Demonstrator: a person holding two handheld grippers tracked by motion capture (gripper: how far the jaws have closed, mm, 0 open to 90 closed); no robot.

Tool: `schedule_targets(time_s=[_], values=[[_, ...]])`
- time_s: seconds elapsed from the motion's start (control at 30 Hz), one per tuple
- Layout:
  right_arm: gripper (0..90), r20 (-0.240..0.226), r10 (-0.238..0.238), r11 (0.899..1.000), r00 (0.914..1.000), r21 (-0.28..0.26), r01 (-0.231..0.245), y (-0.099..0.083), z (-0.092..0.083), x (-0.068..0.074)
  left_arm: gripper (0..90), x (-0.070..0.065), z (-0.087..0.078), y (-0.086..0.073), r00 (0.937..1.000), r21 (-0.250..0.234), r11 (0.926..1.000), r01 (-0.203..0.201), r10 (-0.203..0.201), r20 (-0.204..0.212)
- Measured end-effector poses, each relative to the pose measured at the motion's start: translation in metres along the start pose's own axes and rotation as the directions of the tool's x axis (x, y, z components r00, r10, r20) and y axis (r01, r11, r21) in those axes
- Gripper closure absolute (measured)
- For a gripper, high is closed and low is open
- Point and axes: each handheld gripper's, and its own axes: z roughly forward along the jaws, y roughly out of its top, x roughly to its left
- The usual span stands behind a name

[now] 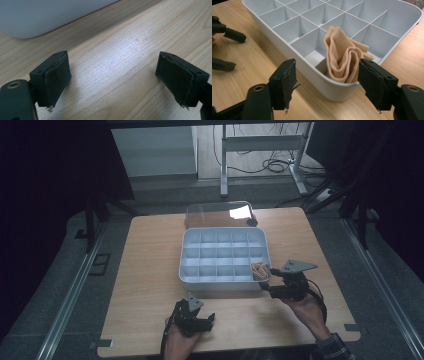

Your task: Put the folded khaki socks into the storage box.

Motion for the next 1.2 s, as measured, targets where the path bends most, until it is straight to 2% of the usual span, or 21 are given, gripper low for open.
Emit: schedule_targets(time_s=[0.3,0.67,0.9,1.2], values=[[25.7,0.003,-0.004,1.0,1.0,0.007,0.004,-0.009,-0.016,0.004,12.3,0.0,0.0,0.0,1.0,0.0,1.0,0.002,-0.002,0.0],[21.5,0.0,-0.004,1.0,1.0,0.028,0.004,-0.022,-0.025,0.005,12.3,0.0,0.0,0.0,1.0,-0.003,1.0,0.005,-0.005,0.0],[18.3,0.011,-0.008,0.999,0.9999,0.052,0.008,-0.036,-0.025,0.006,12.3,0.0,0.0,0.0,1.0,0.0,1.0,0.002,-0.002,0.0],[14.7,0.024,0.001,0.995,0.9997,0.097,-0.003,-0.06,-0.016,0.005,12.3,0.0,0.0,0.0,1.0,0.0,1.0,0.007,-0.007,-0.001]])
